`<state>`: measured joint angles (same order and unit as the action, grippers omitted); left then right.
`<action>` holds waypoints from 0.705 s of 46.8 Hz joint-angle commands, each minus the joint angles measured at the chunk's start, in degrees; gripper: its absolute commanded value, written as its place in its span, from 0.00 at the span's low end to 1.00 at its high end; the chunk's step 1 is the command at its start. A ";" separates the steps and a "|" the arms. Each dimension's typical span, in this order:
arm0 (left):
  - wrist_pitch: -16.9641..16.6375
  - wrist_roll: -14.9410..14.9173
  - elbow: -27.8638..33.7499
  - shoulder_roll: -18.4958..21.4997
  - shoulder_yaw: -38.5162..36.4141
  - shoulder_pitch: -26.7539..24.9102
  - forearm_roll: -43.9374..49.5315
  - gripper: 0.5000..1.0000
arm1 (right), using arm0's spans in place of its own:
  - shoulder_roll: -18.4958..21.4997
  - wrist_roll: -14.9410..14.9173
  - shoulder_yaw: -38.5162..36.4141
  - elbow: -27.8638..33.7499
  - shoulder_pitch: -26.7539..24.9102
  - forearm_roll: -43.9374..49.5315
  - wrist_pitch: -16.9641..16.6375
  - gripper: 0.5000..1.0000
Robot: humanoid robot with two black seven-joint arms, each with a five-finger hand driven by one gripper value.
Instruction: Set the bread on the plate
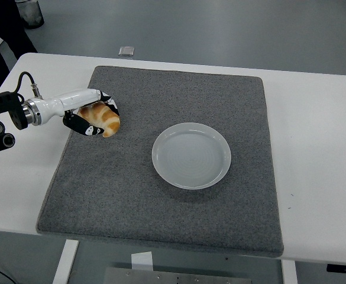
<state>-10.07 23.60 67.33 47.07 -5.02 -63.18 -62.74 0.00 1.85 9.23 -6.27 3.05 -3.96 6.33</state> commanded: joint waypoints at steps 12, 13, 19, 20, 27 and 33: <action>0.76 -0.05 -0.19 4.34 -0.43 -9.33 -0.10 0.00 | 0.00 0.00 0.00 0.03 0.03 0.00 0.00 0.90; 0.76 -0.05 -0.19 4.34 -0.43 -9.77 -0.10 0.00 | 0.00 0.00 0.00 -0.06 -0.06 0.00 0.00 0.90; 0.93 -0.05 -0.54 4.34 -0.43 -12.41 -0.10 0.00 | 0.00 0.00 0.00 -0.06 0.03 0.00 0.00 0.90; 1.02 -0.05 -0.45 4.34 -0.43 -12.85 -0.10 0.00 | 0.00 0.00 0.00 0.03 0.03 0.00 0.00 0.90; 1.28 -0.22 -0.36 3.90 -0.43 -15.74 -0.10 0.00 | 0.00 0.00 0.00 0.03 0.03 0.00 0.00 0.90; 2.87 -0.40 0.08 2.15 -0.43 -18.30 -0.19 0.00 | 0.00 0.00 0.00 0.03 -0.06 0.00 0.00 0.90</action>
<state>-7.91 23.25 67.19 50.25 -5.45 -80.49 -62.86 0.00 1.85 9.23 -6.26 3.06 -3.95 6.33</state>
